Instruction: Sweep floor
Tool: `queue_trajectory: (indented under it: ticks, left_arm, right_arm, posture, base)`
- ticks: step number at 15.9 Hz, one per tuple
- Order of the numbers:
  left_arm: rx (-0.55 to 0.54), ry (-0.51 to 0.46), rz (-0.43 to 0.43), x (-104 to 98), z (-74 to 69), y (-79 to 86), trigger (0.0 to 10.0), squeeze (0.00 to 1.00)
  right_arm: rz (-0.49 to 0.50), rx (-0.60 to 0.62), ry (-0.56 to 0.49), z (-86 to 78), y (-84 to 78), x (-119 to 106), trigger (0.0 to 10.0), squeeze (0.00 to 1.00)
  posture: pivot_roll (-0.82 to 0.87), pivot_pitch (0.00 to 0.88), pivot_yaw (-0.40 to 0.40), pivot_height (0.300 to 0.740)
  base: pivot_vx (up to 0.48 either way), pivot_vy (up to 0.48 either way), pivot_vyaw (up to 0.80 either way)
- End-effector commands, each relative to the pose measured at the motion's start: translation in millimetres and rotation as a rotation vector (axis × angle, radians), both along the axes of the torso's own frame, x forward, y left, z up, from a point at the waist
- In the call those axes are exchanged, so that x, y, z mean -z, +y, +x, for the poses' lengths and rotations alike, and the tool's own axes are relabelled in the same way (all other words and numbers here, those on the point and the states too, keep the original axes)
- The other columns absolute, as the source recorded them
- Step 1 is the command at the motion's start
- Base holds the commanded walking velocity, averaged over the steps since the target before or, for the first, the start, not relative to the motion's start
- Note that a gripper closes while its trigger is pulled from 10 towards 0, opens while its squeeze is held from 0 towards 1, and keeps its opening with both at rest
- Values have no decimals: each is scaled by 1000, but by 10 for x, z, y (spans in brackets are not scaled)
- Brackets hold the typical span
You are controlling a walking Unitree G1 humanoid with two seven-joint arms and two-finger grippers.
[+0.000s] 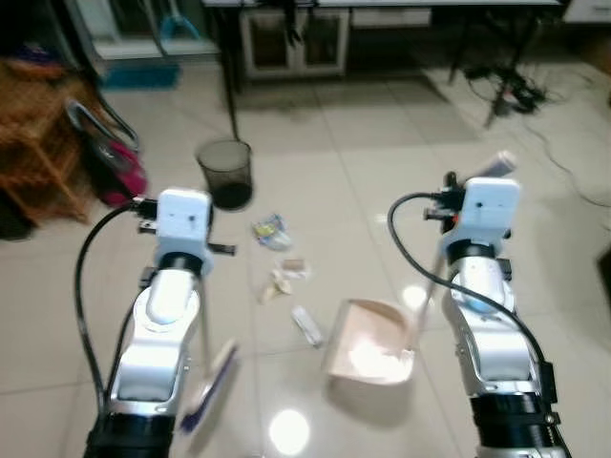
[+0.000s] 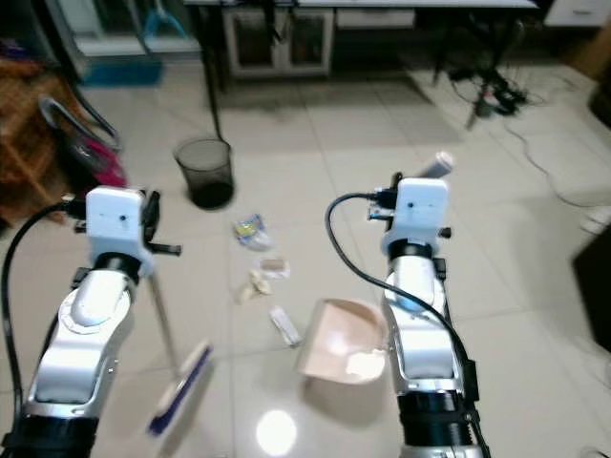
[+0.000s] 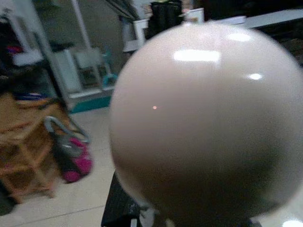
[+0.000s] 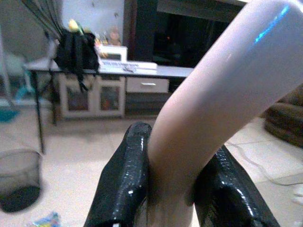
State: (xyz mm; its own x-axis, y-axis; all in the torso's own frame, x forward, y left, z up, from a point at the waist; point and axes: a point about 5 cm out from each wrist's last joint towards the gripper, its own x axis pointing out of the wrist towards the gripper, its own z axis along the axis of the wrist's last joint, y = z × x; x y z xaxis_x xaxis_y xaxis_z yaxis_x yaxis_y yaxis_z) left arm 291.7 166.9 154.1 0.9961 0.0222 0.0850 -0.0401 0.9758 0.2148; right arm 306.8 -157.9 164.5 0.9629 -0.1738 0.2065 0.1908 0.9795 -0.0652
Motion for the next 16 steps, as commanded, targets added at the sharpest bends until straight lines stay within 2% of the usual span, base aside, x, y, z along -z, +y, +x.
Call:
queue_trajectory:
  ticks: [1,7,16]
  left_arm:
    - [20,-45,4,-75,16,-71,10000,0]
    - [31,-42,3,-50,44,-85,10000,0]
    - [37,-34,-11,-24,70,-97,10000,0]
  right_arm:
    - [-4,37,-39,2,-78,-62,10000,0]
    - [-15,55,-39,5,-93,-51,10000,0]
    - [-41,19,-37,36,-63,-45,10000,0]
  posture:
    - [-14,21,28,740]
    - [-20,26,33,740]
    - [-17,25,24,740]
  base:
    - [368,0,0]
    - [361,0,0]
    - [362,0,0]
